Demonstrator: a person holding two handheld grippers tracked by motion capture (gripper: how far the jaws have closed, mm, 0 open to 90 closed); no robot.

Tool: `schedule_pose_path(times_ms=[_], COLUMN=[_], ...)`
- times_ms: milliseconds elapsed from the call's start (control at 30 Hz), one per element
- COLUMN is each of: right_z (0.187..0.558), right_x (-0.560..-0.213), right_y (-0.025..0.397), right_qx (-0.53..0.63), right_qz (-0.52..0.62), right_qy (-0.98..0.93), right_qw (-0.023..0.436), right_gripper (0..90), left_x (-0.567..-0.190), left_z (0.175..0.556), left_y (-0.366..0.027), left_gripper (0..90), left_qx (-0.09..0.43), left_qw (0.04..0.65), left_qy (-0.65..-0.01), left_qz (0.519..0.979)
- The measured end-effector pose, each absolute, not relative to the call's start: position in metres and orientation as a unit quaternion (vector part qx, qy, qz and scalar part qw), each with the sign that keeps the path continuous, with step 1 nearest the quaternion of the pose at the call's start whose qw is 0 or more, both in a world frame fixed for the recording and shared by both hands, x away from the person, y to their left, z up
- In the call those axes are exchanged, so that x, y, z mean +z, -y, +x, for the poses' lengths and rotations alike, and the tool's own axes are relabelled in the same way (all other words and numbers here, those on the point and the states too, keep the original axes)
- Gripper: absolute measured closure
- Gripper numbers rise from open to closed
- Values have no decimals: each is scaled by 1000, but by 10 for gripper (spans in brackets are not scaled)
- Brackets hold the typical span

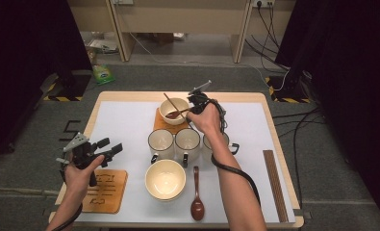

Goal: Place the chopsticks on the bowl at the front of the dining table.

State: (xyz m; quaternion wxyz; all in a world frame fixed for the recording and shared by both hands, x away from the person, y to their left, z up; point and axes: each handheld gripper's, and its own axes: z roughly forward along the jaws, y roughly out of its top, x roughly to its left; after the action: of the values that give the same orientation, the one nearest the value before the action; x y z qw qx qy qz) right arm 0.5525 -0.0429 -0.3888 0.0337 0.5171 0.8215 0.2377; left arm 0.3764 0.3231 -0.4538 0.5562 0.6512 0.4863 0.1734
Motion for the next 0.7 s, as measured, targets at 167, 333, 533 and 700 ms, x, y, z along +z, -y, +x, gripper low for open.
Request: schedule_pose_path(times_ms=[167,333,533,700], right_z=[552,552,552,552], right_x=[-390,-392,-396,-397], right_y=[43,43,45,46], right_qx=[233,226,218,215], right_qz=[515,514,514,513], right_qy=[-824,-827,-829,-831], right_qw=[31,26,22,21], right_gripper=[723,729,741,754], left_x=[-454,-454,-454,-454], left_z=[376,376,377,377], left_y=[-323,-323,-322,-322], left_gripper=[247,247,247,247], left_qx=[173,173,173,172], left_qw=[556,556,556,556], left_qy=[-486,-486,-486,-486], left_qz=[651,651,652,652])
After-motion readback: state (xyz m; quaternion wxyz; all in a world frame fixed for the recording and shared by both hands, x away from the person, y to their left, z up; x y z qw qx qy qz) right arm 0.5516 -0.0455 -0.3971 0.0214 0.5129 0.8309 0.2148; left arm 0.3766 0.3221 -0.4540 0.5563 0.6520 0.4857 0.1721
